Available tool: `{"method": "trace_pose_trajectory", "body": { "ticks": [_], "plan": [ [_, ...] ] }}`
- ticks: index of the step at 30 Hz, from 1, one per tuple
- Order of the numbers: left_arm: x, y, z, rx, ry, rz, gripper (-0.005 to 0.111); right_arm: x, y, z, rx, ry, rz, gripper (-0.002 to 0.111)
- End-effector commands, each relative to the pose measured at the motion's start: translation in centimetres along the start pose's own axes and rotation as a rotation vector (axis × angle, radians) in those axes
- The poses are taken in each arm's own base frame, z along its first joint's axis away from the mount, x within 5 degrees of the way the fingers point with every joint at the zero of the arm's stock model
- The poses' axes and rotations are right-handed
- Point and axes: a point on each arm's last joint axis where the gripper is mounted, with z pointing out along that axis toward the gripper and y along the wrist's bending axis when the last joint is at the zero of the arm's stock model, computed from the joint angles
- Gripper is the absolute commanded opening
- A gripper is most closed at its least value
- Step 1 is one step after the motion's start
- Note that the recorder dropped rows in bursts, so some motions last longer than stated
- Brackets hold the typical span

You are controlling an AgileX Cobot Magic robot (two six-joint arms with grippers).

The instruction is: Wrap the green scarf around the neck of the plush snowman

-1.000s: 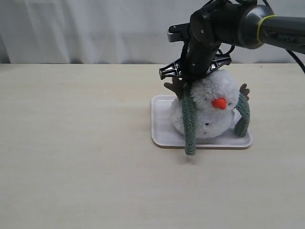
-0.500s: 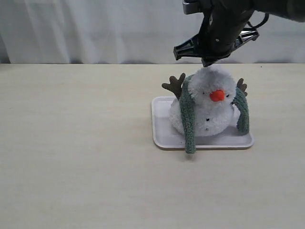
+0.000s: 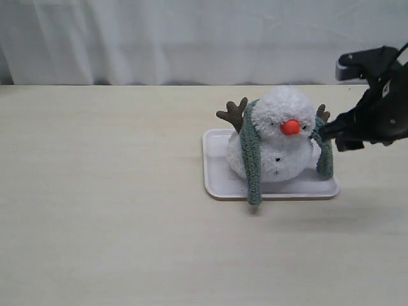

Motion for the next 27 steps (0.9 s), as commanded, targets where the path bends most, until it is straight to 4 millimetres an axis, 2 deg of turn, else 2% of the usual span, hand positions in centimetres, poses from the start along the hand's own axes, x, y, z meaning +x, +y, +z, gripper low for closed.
{"method": "trace_pose_trajectory", "body": {
  "ticks": [1,7,11,20,27],
  "plan": [
    [0.0,0.0,0.0,0.001,-0.009,-0.002,0.000,1.0,0.7,2.2,-0.033,-0.157,-0.098,0.064],
    [0.0,0.0,0.0,0.001,-0.009,-0.002,0.000,0.8,1.3,4.9,-0.046,-0.214,-0.129,0.064],
    [0.0,0.0,0.0,0.001,-0.009,-0.002,0.000,0.9,1.3,6.9,-0.039,-0.211,-0.187,0.059],
    [0.0,0.0,0.0,0.001,-0.009,-0.002,0.000,0.5,-1.2,7.7,0.000,-0.225,-0.134,0.055],
    [0.0,0.0,0.0,0.001,-0.009,-0.002,0.000,0.7,-0.6,9.6,-0.022,-0.232,-0.143,0.055]
  ]
}}
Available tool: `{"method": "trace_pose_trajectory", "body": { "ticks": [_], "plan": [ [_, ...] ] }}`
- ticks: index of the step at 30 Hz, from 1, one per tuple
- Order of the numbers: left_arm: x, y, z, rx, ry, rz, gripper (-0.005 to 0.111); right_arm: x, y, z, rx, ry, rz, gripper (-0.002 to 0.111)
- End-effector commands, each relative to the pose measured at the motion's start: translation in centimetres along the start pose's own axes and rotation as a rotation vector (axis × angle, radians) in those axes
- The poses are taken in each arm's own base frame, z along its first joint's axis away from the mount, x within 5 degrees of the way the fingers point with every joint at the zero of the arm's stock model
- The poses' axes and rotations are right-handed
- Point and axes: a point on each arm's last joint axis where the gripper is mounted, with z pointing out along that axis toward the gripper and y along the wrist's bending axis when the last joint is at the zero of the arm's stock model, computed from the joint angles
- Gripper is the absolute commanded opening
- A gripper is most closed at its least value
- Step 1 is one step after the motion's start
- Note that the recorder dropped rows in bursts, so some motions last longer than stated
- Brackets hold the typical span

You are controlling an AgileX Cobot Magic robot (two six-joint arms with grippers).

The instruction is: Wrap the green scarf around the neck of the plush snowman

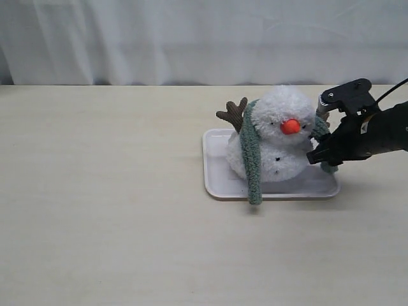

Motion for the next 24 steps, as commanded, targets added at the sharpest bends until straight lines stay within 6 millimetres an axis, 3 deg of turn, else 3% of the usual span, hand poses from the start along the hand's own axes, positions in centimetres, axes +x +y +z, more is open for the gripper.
{"method": "trace_pose_trajectory", "body": {
  "ticks": [1,3,8,9,18,24],
  "plan": [
    [0.0,0.0,0.0,0.001,-0.009,-0.002,0.000,0.3,0.2,1.3,-0.010,-0.006,-0.008,0.055],
    [0.0,0.0,0.0,0.001,-0.009,-0.002,0.000,0.6,0.3,1.7,-0.015,0.009,-0.008,0.048],
    [0.0,0.0,0.0,0.001,-0.009,-0.002,0.000,0.6,0.2,1.4,-0.012,0.024,0.004,0.007],
    [0.0,0.0,0.0,0.001,-0.009,-0.002,0.000,0.5,0.2,1.1,-0.011,0.021,0.023,0.004],
    [0.0,0.0,0.0,0.001,-0.009,-0.002,0.000,0.4,0.2,-1.7,-0.040,0.116,0.219,0.004],
    [0.0,0.0,0.0,0.001,-0.009,-0.002,0.000,1.3,1.3,-2.4,-0.153,0.243,0.255,0.004]
  ]
}}
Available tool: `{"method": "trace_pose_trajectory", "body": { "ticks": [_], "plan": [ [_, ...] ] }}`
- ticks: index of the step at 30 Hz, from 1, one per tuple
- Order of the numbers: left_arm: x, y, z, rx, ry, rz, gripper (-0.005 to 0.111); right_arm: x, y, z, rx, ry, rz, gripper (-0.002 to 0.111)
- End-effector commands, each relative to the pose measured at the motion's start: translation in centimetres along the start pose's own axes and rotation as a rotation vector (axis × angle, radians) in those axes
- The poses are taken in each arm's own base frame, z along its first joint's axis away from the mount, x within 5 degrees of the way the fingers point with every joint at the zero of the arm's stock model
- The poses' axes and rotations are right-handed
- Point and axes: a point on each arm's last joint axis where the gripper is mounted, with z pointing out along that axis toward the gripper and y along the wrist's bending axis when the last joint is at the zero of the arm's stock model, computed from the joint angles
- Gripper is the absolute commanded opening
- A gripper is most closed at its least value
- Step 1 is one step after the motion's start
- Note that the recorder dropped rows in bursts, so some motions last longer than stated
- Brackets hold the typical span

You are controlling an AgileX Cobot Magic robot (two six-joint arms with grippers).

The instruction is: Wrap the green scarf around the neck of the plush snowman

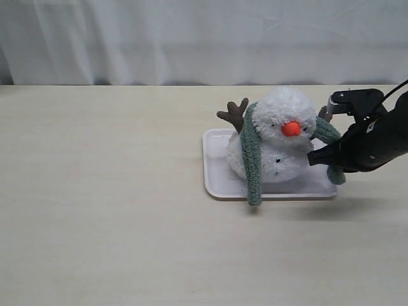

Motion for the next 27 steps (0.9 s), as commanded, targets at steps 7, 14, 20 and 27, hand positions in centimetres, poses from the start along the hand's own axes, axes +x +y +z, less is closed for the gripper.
{"method": "trace_pose_trajectory", "body": {
  "ticks": [7,14,20,27],
  "plan": [
    [0.0,0.0,0.0,0.001,-0.009,-0.002,0.000,0.7,2.7,-0.8,-0.310,0.097,-0.011,0.004],
    [0.0,0.0,0.0,0.001,-0.009,-0.002,0.000,1.1,3.4,0.1,-0.385,0.121,-0.018,0.004],
    [0.0,0.0,0.0,0.001,-0.009,-0.002,0.000,2.1,3.4,1.7,-0.393,0.177,-0.030,0.004],
    [0.0,0.0,0.0,0.001,-0.009,-0.002,0.000,1.6,3.6,0.0,-0.412,0.141,-0.047,0.041]
  ]
}}
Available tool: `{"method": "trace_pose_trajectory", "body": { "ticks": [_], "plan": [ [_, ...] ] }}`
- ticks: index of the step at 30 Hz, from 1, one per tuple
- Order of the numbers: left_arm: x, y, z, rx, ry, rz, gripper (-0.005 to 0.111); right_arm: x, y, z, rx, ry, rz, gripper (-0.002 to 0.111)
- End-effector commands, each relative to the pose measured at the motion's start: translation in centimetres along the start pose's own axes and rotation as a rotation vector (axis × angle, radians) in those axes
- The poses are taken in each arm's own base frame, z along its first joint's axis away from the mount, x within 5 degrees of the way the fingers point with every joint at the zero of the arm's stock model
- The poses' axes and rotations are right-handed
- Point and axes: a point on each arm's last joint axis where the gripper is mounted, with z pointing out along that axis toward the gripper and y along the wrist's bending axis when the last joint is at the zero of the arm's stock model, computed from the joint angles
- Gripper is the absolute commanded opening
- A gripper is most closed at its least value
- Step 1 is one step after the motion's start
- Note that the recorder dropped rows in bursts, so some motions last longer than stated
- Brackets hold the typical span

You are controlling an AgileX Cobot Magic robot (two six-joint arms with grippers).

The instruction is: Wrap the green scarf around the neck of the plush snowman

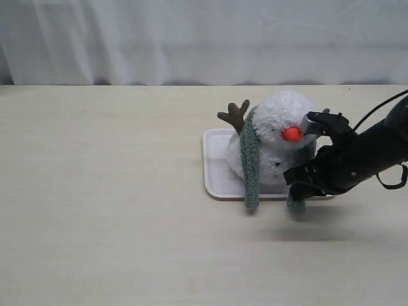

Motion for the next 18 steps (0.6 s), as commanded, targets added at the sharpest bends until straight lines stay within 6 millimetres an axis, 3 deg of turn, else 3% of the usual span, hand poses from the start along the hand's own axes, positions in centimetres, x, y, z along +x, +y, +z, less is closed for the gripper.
{"method": "trace_pose_trajectory", "body": {
  "ticks": [1,4,8,12,18],
  "plan": [
    [0.0,0.0,0.0,0.001,-0.009,-0.002,0.000,0.2,0.7,-1.0,-0.038,0.009,-0.020,0.049],
    [0.0,0.0,0.0,0.001,-0.009,-0.002,0.000,0.5,1.9,-0.8,-0.129,0.022,-0.042,0.065],
    [0.0,0.0,0.0,0.001,-0.009,-0.002,0.000,0.6,5.0,1.0,-0.077,-0.020,-0.142,0.065],
    [0.0,0.0,0.0,0.001,-0.009,-0.002,0.000,-0.4,6.0,1.7,0.023,-0.131,-0.143,0.065],
    [0.0,0.0,0.0,0.001,-0.009,-0.002,0.000,-0.4,7.7,2.4,0.042,-0.165,-0.157,0.065]
  ]
}}
